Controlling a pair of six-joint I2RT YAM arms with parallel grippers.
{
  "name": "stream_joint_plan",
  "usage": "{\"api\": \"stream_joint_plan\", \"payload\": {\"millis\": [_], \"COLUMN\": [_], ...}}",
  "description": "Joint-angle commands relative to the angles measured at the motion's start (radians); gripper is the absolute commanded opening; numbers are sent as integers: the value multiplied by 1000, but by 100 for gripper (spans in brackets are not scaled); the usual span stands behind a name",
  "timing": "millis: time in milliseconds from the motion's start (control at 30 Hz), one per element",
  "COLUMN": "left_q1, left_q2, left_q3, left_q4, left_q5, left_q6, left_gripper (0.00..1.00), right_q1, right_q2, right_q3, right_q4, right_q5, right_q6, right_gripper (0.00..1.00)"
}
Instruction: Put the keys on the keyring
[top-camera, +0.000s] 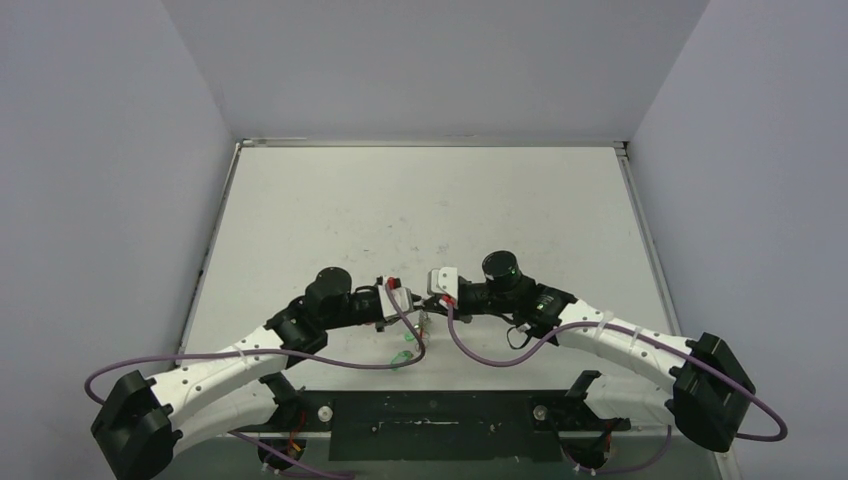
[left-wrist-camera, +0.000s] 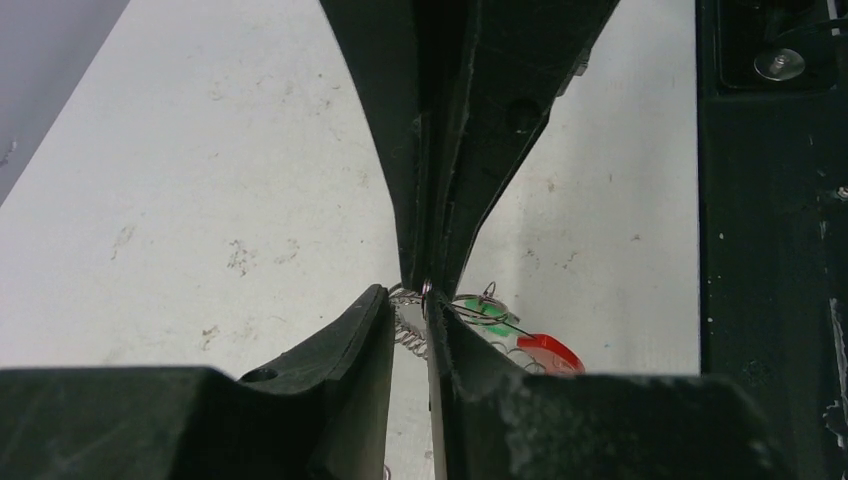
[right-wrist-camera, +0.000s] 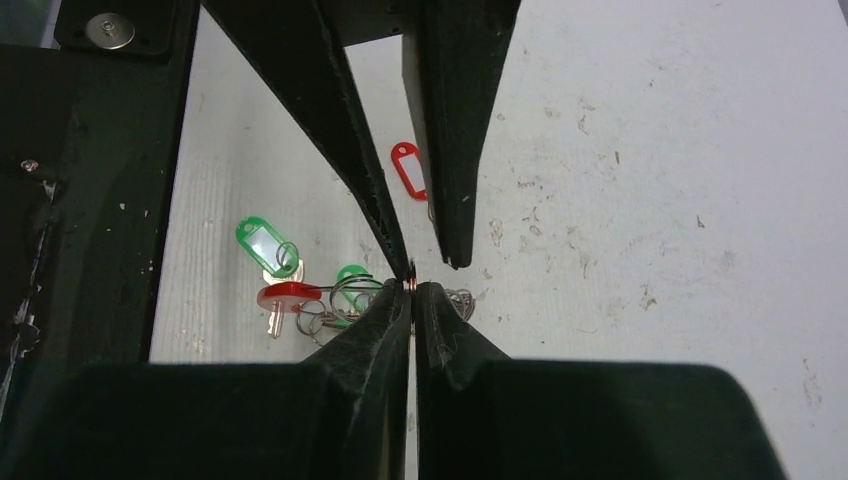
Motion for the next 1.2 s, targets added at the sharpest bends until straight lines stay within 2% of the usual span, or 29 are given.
{"api": "stream_joint_plan", "payload": {"millis": [0,100,167,233,500,833,900,1067,1167], "left_q1": [-7,-7,-7,-6,-5,-5,-5,-5,-5], "left_q2": [-70,-118,-148,-176,-214,-146,-130,-113,-119], "left_q3": [-5,-65,-107,-144,-228,-253,-249,-241,-239], "left_q4": [72,121,168,208,315,493,508,533,533], "left_q5": [-41,-76,-93,-101,-71,-59,-53,-38,-37], "left_q6": [-14,-43,-67,-91,-122,-156,-159,-160,-159], "left_gripper": [27,41,45,45,40,33,31,17,16], "right_q1": [4,-8,-17,-23,-30,-31,-31,-31,-31], "right_q2": [-37,-56,-65,-68,-68,-57,-56,-53,-53], "right_q3": [4,-41,-78,-105,-137,-154,-153,-148,-147], "right_q4": [62,156,241,312,432,534,540,525,514], "right_q5": [-11,-26,-41,-62,-106,-147,-147,-152,-152], "right_q6": [2,43,80,113,173,232,237,232,227], "right_gripper": [0,0,0,0,0,0,0,0,0]}}
